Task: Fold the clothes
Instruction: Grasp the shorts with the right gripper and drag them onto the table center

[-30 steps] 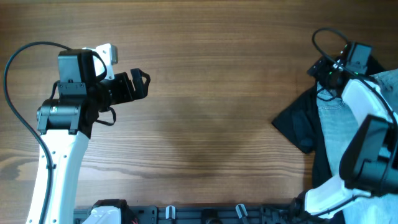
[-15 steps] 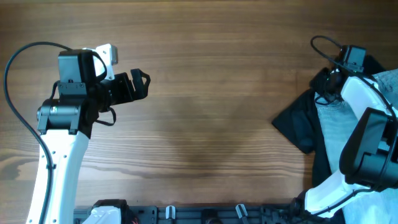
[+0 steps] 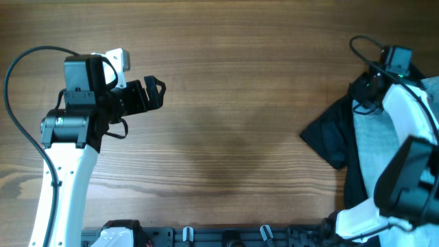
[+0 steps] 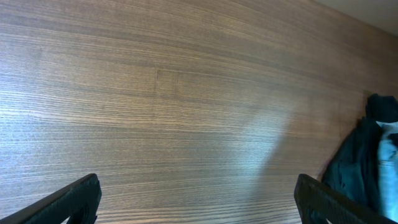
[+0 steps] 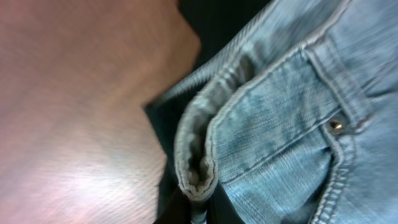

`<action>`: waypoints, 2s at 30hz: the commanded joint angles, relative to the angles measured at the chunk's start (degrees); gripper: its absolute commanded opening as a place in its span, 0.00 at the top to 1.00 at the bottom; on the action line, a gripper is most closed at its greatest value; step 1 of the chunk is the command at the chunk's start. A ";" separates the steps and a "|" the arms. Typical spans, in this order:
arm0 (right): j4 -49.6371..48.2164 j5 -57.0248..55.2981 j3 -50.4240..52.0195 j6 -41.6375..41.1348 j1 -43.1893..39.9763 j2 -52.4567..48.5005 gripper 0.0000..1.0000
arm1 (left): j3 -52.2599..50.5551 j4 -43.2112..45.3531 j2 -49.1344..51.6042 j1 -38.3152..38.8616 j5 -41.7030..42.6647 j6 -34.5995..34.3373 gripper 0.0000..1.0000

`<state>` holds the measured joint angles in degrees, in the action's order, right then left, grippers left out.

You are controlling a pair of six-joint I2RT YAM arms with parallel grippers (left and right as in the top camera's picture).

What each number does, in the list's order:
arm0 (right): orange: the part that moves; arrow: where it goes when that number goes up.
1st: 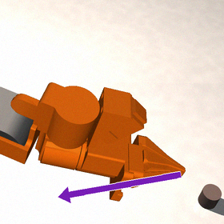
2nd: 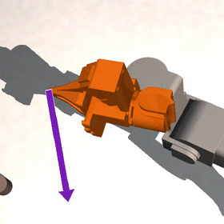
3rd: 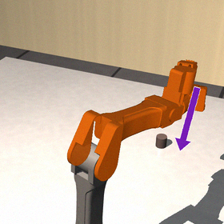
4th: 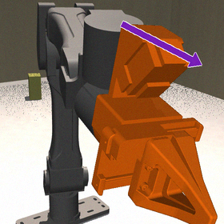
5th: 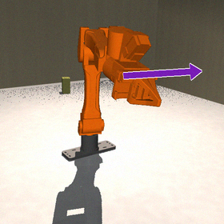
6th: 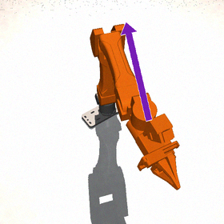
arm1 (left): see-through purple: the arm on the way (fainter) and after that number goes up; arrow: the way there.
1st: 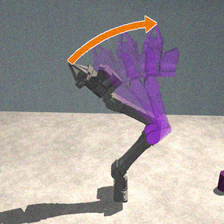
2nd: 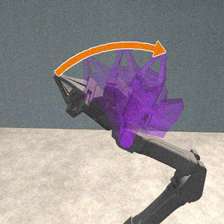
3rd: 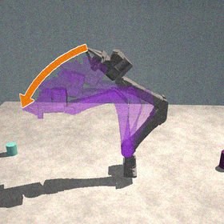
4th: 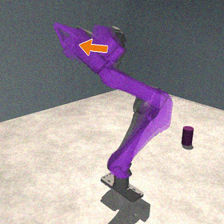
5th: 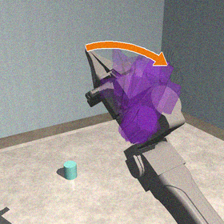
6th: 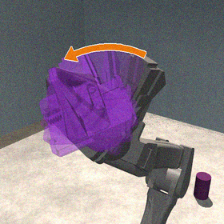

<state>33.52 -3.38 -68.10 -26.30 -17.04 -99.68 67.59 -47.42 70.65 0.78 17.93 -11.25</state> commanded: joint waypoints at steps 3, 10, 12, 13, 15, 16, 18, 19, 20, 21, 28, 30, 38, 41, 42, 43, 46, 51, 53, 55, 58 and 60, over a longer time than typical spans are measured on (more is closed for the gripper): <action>-2.54 -0.20 -2.62 0.94 0.02 9.29 0.96 | 1.16 0.04 0.07 -0.31 0.92 0.11 0.00; -2.78 22.29 -15.74 3.74 4.26 17.27 0.96 | 2.12 0.17 -2.03 -0.44 0.44 0.09 0.00; -0.35 23.61 -21.92 3.65 10.86 17.94 0.96 | 4.02 -0.33 -4.20 -1.99 -2.01 -4.00 0.00; 0.48 23.54 -23.80 3.69 14.29 17.94 0.96 | 4.70 -0.55 -4.90 -2.78 -2.12 -5.40 0.00; 0.33 22.93 -25.33 3.28 23.74 17.77 0.96 | 6.73 -0.94 -7.78 -5.92 -2.14 -7.28 0.00; 0.33 21.62 -25.33 2.08 27.96 17.44 0.96 | 7.52 -1.11 -9.16 -7.43 -2.21 -7.26 0.00; 0.61 17.33 -25.31 0.59 42.14 13.88 0.96 | 9.51 -1.70 -13.03 -12.15 -4.39 -7.23 0.00; 0.61 16.68 -25.31 0.63 46.40 12.11 0.90 | 9.88 -1.70 -14.16 -13.73 -4.81 -7.21 0.00; 0.52 16.61 -25.31 0.79 50.27 10.23 0.70 | 10.19 -1.66 -15.67 -15.61 -4.94 -7.21 0.00; 0.52 15.58 -25.31 1.09 54.29 8.04 0.47 | 10.23 -1.60 -17.03 -17.27 -4.94 -7.19 0.00; 2.34 2.99 -25.44 2.43 56.17 8.61 0.25 | 10.21 -3.32 -17.57 -19.47 -1.49 -5.49 0.00; 4.59 1.42 -25.44 2.45 52.96 11.80 0.25 | 10.21 -3.61 -14.47 -17.97 4.00 -4.37 0.00; 16.90 1.90 -25.44 2.12 37.97 21.92 0.25 | 10.21 -4.09 11.47 -0.92 6.43 6.62 0.04; 21.94 1.84 -25.42 2.25 35.95 22.64 0.25 | 10.21 3.08 26.36 3.45 6.84 6.32 0.23; 23.21 1.79 -25.38 2.25 35.91 22.64 0.25 | 10.21 6.10 30.34 4.02 6.58 6.29 0.27; 23.78 1.75 -25.35 2.27 35.91 22.64 0.25 | 10.21 7.19 32.13 4.13 6.47 6.03 0.20; 25.03 1.62 -25.33 2.32 35.91 22.64 0.25 | 10.21 10.19 38.27 4.22 6.21 3.26 0.05; 25.70 0.72 -25.33 2.14 35.91 22.64 0.25 | 10.21 13.75 45.55 4.22 6.21 3.13 0.33; 26.18 0.09 -25.31 2.19 35.91 22.53 0.25 | 10.21 13.86 47.34 4.22 4.79 3.17 0.47; 26.40 -0.33 -25.31 2.16 35.91 22.36 0.25 | 10.21 13.75 48.43 4.22 2.01 3.13 0.68; 26.97 -0.55 -25.31 2.19 35.91 22.27 0.25 | 10.21 13.62 50.40 4.22 0.00 3.08 0.71; 27.19 -0.72 -25.31 2.21 35.91 22.27 0.25 | 10.21 13.31 52.22 4.22 -1.33 2.58 0.90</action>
<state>60.36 -2.24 -92.95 -24.18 18.96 -77.03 77.71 -33.78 118.50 5.08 21.37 -8.01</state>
